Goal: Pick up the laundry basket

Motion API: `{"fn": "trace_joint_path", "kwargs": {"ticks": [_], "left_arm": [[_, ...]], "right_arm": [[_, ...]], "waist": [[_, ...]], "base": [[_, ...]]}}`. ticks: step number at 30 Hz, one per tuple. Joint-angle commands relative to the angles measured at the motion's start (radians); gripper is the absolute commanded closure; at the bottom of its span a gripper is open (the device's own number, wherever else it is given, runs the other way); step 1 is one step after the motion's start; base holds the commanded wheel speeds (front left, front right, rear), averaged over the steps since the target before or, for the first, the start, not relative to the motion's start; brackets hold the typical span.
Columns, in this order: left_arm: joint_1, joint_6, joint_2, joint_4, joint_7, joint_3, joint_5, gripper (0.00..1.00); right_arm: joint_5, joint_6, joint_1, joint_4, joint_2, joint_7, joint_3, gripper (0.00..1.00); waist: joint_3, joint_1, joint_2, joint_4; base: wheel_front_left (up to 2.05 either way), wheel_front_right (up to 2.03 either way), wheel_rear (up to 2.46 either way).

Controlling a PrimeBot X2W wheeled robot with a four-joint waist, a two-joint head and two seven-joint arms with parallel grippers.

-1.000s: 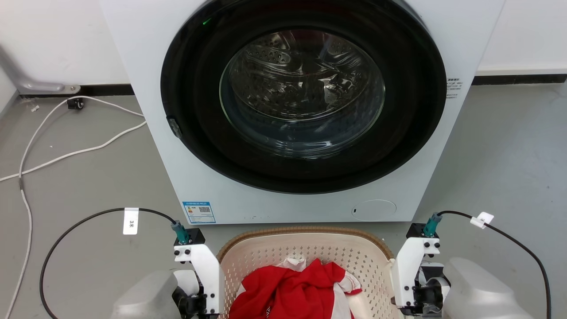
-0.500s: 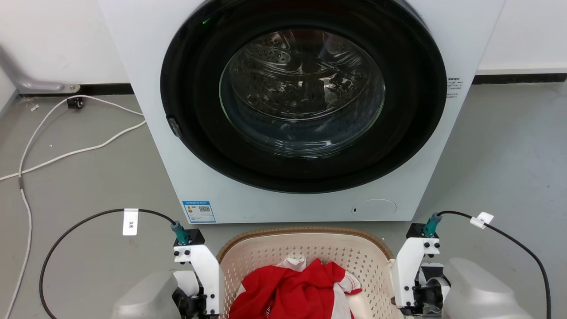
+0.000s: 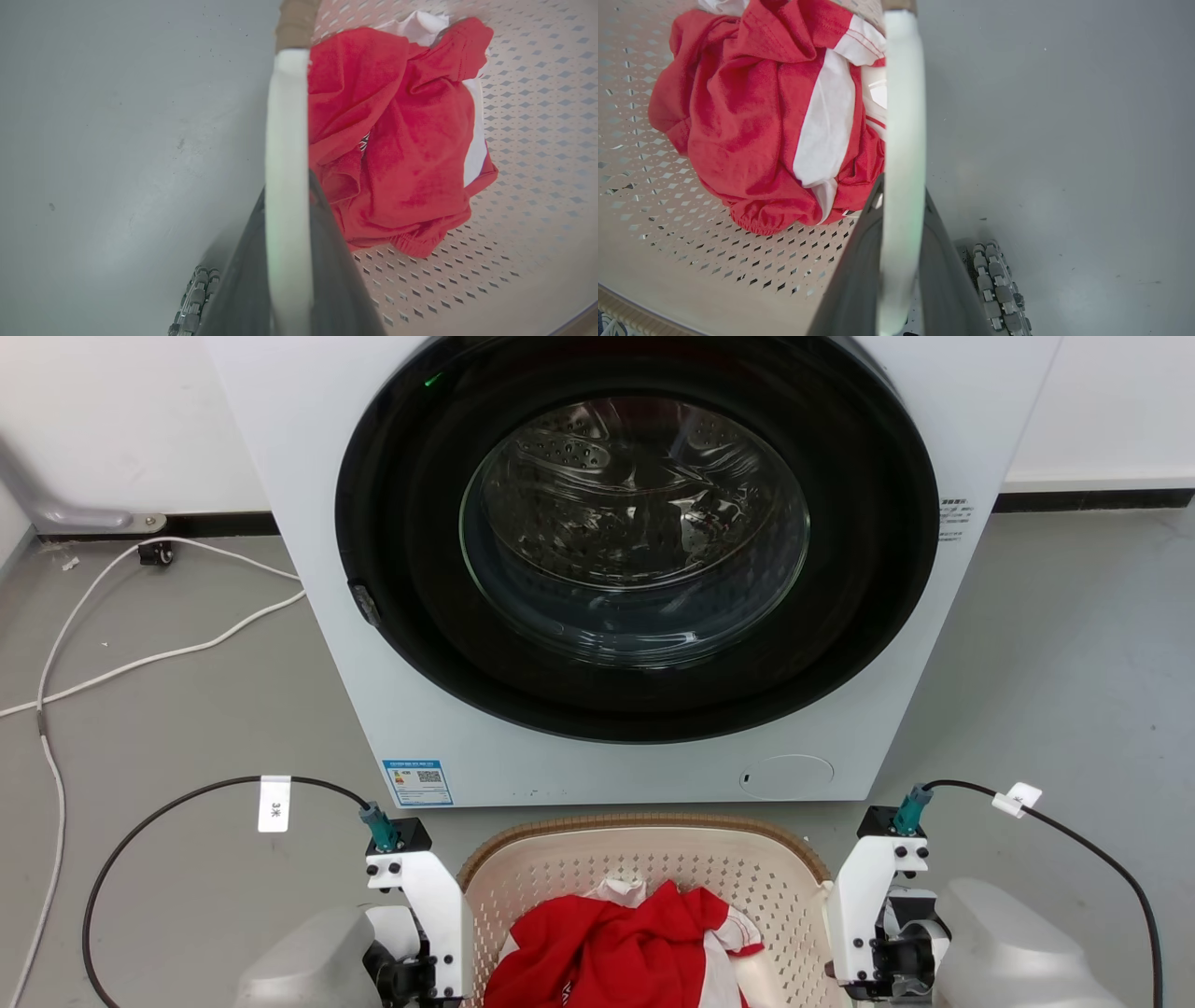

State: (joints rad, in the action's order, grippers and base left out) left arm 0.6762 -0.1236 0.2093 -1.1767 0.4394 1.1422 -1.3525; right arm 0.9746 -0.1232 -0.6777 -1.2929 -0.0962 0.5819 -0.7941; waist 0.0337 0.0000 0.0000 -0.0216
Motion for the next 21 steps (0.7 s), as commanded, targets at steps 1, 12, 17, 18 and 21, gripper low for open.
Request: {"fn": "trace_joint_path", "kwargs": {"ticks": [1,12,17,18,21], "left_arm": [[0.011,-0.013,-0.016,0.007,-0.005,0.002,-0.007,1.00],[0.014,-0.013,-0.020,0.006,-0.009,0.008,-0.016,1.00],[0.011,-0.013,-0.019,0.005,-0.011,0.011,-0.021,1.00],[0.010,-0.013,-0.019,0.004,-0.011,0.012,-0.022,1.00],[0.012,-0.013,-0.020,0.004,-0.012,0.015,-0.024,1.00]], "right_arm": [[0.004,-0.014,-0.015,0.007,0.011,0.001,0.001,1.00],[0.000,-0.014,-0.016,0.007,0.009,-0.006,0.003,1.00],[-0.001,-0.014,-0.014,0.007,0.008,-0.007,0.003,1.00],[-0.001,-0.014,-0.013,0.007,0.008,-0.006,0.003,1.00],[0.000,-0.014,-0.012,0.007,0.008,-0.008,0.003,1.00]], "waist": [[0.001,0.0000,0.0000,0.000],[-0.003,0.0000,0.0000,-0.001],[-0.004,0.0000,0.0000,-0.002],[-0.004,0.0000,0.0000,-0.003],[-0.005,0.0000,0.0000,-0.003]], "base": [[0.00,0.00,0.00],[0.00,0.00,0.00],[0.00,0.00,0.00],[0.00,0.00,0.00],[0.00,0.00,0.00]]}}
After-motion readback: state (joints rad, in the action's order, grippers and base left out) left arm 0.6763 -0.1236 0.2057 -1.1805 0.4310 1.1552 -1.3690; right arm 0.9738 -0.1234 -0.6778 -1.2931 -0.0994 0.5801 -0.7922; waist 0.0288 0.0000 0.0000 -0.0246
